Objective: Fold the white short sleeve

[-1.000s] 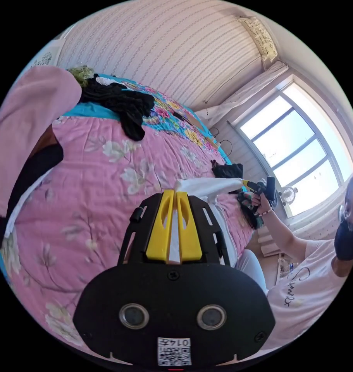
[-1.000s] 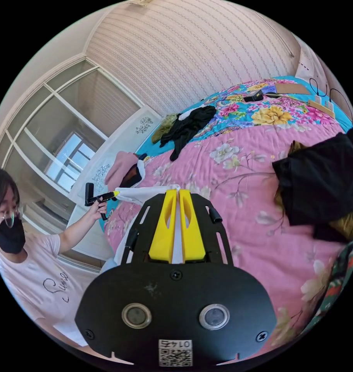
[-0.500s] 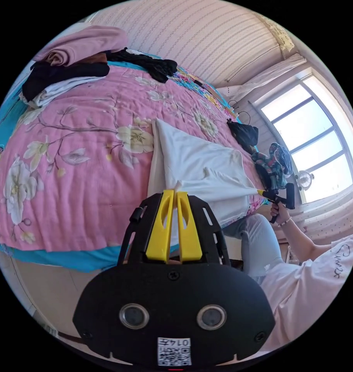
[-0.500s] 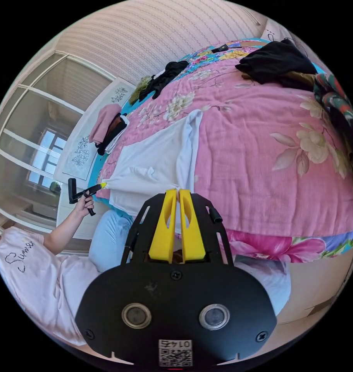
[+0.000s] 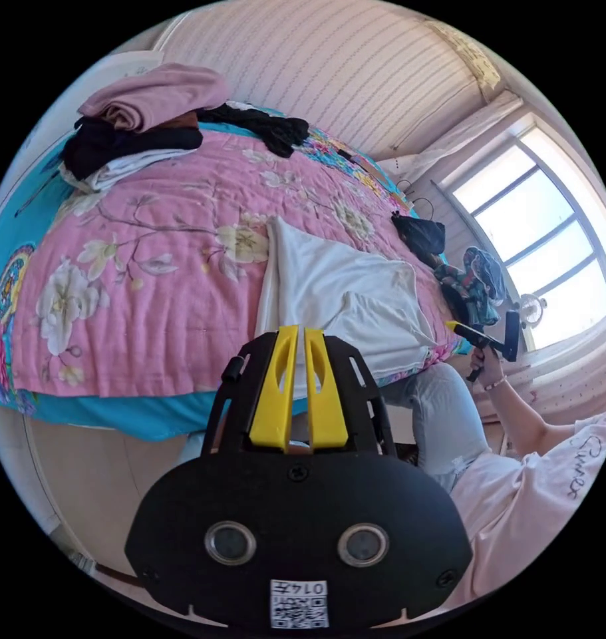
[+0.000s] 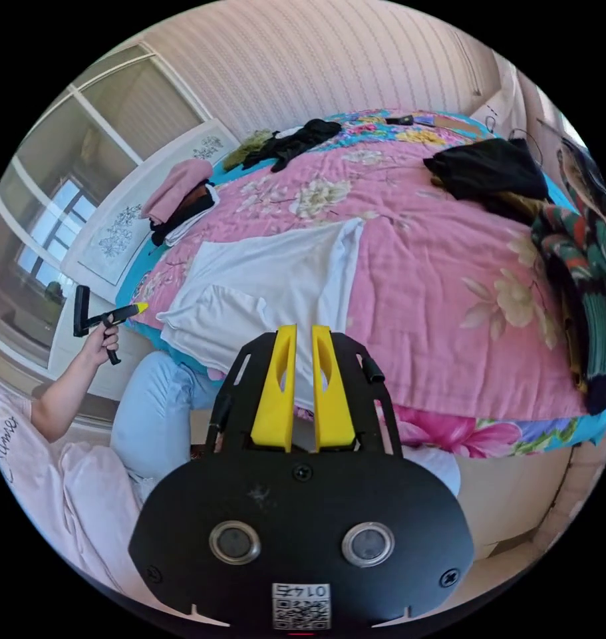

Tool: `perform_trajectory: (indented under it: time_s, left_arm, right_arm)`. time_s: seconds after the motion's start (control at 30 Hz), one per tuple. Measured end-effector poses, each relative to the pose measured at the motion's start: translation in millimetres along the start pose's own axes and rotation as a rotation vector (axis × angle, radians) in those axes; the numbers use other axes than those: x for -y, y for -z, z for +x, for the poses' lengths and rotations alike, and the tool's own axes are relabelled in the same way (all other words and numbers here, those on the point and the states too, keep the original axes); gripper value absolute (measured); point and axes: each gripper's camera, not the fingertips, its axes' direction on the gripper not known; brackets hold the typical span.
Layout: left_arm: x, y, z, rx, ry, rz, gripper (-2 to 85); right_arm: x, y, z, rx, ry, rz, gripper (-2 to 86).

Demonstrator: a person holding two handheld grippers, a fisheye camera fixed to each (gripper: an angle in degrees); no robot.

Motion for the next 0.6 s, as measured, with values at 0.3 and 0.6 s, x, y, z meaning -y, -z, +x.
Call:
perform_trajectory:
  time_s: [0.3, 0.6]
  left_arm:
    - [26, -108, 42, -0.043, -0.059, -0.211, 4.6]
    - [-14, -75, 36, -0.235, -0.126, -0.238, -0.7]
  right_arm:
    - [21, -93, -28, 0.044, 0.033, -0.196, 4.6]
    - [-25, -69, -27, 0.337, 0.200, -0.241, 1.2]
